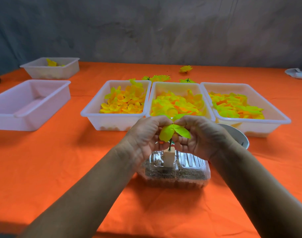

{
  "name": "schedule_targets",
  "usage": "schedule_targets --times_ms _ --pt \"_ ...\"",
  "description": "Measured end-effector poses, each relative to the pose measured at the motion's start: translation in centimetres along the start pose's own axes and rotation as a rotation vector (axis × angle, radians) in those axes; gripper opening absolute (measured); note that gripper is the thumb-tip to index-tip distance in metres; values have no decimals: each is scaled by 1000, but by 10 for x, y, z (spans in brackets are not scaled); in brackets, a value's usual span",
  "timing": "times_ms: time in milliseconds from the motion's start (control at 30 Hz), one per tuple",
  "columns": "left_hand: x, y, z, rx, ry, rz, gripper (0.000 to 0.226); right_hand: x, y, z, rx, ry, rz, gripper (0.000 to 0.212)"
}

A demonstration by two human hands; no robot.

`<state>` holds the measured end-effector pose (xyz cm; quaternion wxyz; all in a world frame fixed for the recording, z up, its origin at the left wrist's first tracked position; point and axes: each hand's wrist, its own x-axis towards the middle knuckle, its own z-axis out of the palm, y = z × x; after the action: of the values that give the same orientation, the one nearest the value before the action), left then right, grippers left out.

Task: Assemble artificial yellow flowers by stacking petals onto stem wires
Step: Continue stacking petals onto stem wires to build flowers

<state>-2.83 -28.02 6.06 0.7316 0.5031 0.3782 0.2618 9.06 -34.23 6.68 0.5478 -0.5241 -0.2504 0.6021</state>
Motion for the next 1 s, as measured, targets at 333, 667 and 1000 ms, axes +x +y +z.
schedule_targets --times_ms 333,667,1000 --pt "0 -12 -7 18 -15 -33 3 0 14 -7 -62 -1 0 8" --pt "-2 -21 -14 178 -40 41 10 -1 22 -11 -311 161 -125 8" --pt "-2 -20 -14 168 -50 -46 11 -3 21 -10 -246 142 -90 14"
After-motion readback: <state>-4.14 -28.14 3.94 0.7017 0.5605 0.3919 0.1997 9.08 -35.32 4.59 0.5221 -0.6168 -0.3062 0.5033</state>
